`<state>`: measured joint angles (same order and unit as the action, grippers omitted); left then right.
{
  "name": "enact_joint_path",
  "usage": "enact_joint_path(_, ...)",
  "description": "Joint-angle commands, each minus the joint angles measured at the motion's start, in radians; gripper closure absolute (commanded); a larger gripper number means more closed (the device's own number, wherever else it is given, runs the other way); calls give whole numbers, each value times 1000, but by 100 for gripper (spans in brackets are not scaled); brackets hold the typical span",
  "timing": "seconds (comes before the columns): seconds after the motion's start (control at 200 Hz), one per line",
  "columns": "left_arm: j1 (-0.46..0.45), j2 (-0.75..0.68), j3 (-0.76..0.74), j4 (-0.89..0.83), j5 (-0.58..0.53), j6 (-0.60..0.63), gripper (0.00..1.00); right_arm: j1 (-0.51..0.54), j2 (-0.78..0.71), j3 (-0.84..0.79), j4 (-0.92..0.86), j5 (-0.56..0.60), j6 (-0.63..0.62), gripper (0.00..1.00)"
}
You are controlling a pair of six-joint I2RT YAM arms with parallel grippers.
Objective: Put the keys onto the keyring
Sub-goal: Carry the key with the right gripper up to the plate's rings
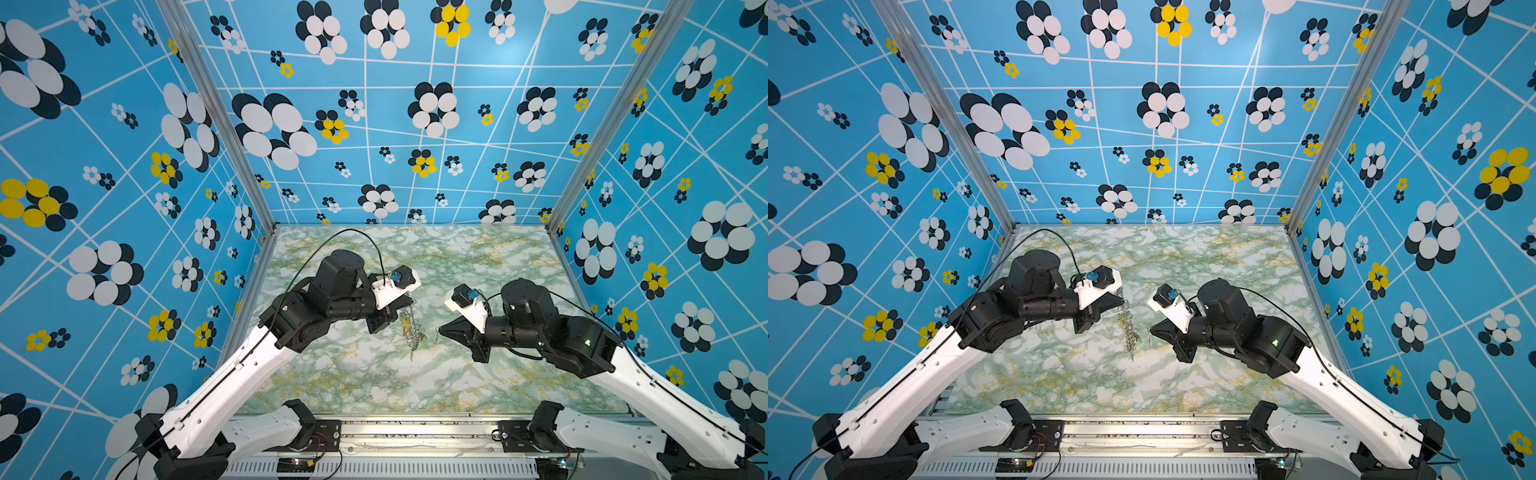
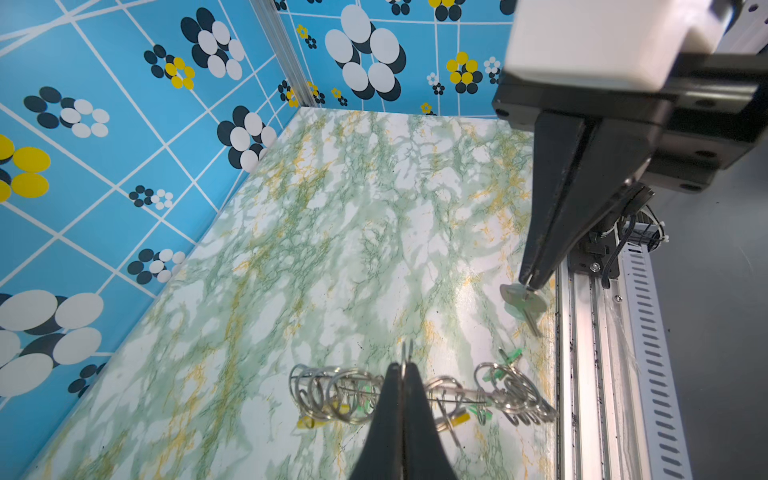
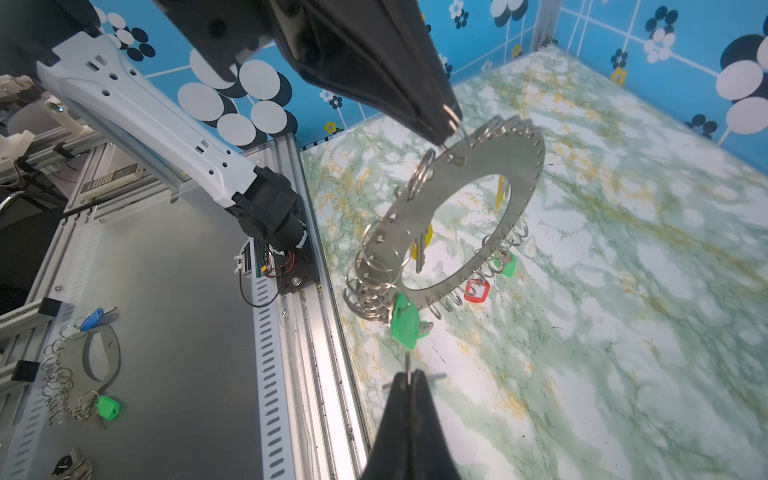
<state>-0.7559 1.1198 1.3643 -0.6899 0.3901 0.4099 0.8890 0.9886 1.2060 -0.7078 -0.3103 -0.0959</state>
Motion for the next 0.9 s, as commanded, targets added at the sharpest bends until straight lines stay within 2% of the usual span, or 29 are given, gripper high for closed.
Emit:
enact_joint_path(0.0,-37,31,80,-50,-54,74,100,5,57,117,-208,32,-126,100)
enact_joint_path(0.095,-72,66,132,-89,-71,103,100,5,89,170,-265,62,-180,100)
enact_joint_path(0.25,-107,90,176,-105,-71,127,100,2,90,198,-260,98,-237,100)
enact_joint_path(0.6,-122,101,180,-41,15,91,100,-10,-9,125,-55,123,-258,100)
enact_joint_path(0.895,-127,112,181,-11,45,63,100,-10,1,105,34,101,-263,100)
